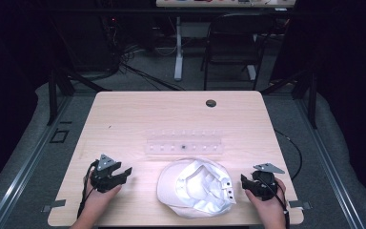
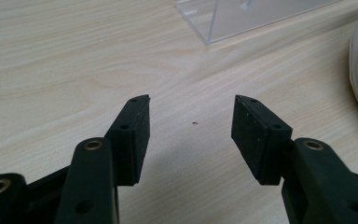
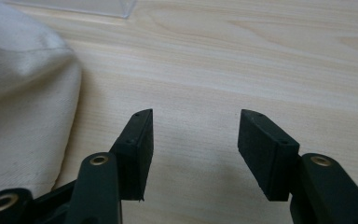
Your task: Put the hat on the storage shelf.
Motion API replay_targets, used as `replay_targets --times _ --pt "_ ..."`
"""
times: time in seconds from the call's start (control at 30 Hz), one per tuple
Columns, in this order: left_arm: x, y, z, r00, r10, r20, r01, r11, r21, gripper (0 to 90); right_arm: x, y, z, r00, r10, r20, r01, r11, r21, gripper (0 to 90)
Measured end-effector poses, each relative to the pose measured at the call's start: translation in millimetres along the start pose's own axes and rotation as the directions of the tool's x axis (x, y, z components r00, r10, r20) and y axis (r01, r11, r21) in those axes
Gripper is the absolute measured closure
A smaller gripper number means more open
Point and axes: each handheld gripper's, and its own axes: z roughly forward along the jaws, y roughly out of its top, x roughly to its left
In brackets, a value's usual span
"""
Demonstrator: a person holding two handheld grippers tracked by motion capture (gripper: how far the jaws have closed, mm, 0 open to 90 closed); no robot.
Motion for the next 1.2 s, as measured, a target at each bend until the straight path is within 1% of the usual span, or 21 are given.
replay_targets --times 0.03,0.07,0.1,0.13,0.17,0.27,0.33,0.37,0.4,0.43,0.5,0.53,0.6,0.63,0.73,0.8,0.93,1.0,1.03,1.13,1.2 --pt "0.1 -0.1 0.2 0.9999 -0.014 0.01 0.014 0.9999 -0.001 49.8 -0.4 1.9 -0.8 1.0 -0.005 -0.002 0.005 1.0 0.018 45.3" --pt "0.8 0.0 0.2 0.9994 -0.025 0.022 0.025 0.9997 0.003 50.1 -1.6 3.8 -1.2 0.9999 0.001 -0.016 0.0 1.0 0.025 45.3" --pt "0.9 -0.2 0.5 0.9993 -0.028 0.024 0.028 0.9996 0.002 50.8 -4.4 8.4 -3.6 0.9988 0.025 -0.042 -0.023 0.998 0.053 47.3" --pt "0.9 -0.2 0.9 0.9994 -0.029 0.021 0.029 0.9996 0.005 50.8 -5.7 11.1 -5.5 0.9979 0.03 -0.058 -0.026 0.997 0.066 49.0" --pt "1.0 -0.1 1.1 0.9995 -0.023 0.019 0.023 0.9997 0.01 50.7 -6.7 13.8 -7.5 0.9963 0.039 -0.077 -0.033 0.996 0.084 49.6" --pt "0.8 -0.1 1.0 0.9995 -0.023 0.021 0.022 0.9997 0.01 50.7 -6.2 18.3 -11.0 0.9943 0.054 -0.091 -0.046 0.995 0.088 52.2" --pt "0.0 -0.2 0.7 0.9996 -0.02 0.021 0.019 0.9998 0.01 50.6 -4.7 23.1 -15.4 0.9924 0.06 -0.107 -0.049 0.993 0.105 54.2" --pt "-1.2 -0.3 0.2 0.9996 -0.015 0.022 0.015 0.9999 0.007 50.4 -3.2 28.4 -20.3 0.9899 0.068 -0.124 -0.053 0.991 0.124 55.6" --pt "-1.2 -0.3 0.2 0.9996 -0.015 0.022 0.015 0.9999 0.007 50.3 -3.2 28.4 -20.3 0.9899 0.068 -0.124 -0.053 0.991 0.124 55.6" --pt "-1.6 -0.2 0.0 0.9996 -0.012 0.024 0.011 0.9999 0.009 50.2 -2.1 31.8 -23.8 0.9867 0.08 -0.142 -0.061 0.989 0.136 57.1" --pt "-2.3 -0.2 -0.3 0.9996 -0.011 0.026 0.011 0.9999 0.011 50.2 -1.3 33.6 -25.7 0.9851 0.084 -0.15 -0.062 0.988 0.145 57.5" --pt "-2.7 -0.2 -0.2 0.9997 -0.01 0.023 0.01 0.9999 0.011 50.2 -0.9 35.3 -27.6 0.9839 0.079 -0.16 -0.054 0.986 0.155 58.1" --pt "-2.7 -0.3 0.2 0.9997 -0.004 0.024 0.004 0.9999 0.014 50.1 0.6 38.5 -31.5 0.9812 0.087 -0.172 -0.057 0.983 0.173 59.0" --pt "-2.9 -0.4 0.5 0.9997 -0.003 0.023 0.003 0.9999 0.013 50.1 0.8 40.3 -33.8 0.9783 0.093 -0.185 -0.058 0.981 0.184 59.7" --pt "-2.9 -0.3 0.5 0.9997 -0.003 0.023 0.003 0.9999 0.013 50.2 2.6 46.1 -39.7 0.9606 0.136 -0.242 -0.084 0.974 0.211 60.9" --pt "-2.9 -0.3 0.4 0.9997 -0.004 0.022 0.004 0.9999 0.012 50.2 3.6 49.6 -42.0 0.9531 0.139 -0.269 -0.075 0.969 0.236 60.9" --pt "-2.8 -0.5 0.4 0.9998 -0.006 0.02 0.005 0.9999 0.013 50.2 5.5 54.9 -44.5 0.9457 0.145 -0.291 -0.067 0.963 0.262 60.8" --pt "-2.9 -0.6 0.5 0.9998 -0.008 0.018 0.008 0.9999 0.013 50.2 7.0 57.2 -46.2 0.9392 0.148 -0.31 -0.063 0.961 0.268 59.8" --pt "-3.0 -0.7 0.5 0.9998 -0.011 0.018 0.011 0.9998 0.015 50.2 7.0 57.2 -46.2 0.9392 0.148 -0.31 -0.063 0.961 0.268 59.8" --pt "-3.0 -0.9 0.6 0.9998 -0.011 0.016 0.011 0.9998 0.014 50.1 8.8 58.2 -48.3 0.9267 0.167 -0.337 -0.064 0.954 0.294 56.2" --pt "-3.0 -0.8 0.4 0.9998 -0.008 0.016 0.008 0.9999 0.014 50.2 11.4 56.6 -48.1 0.9203 0.186 -0.344 -0.082 0.952 0.294 54.3"
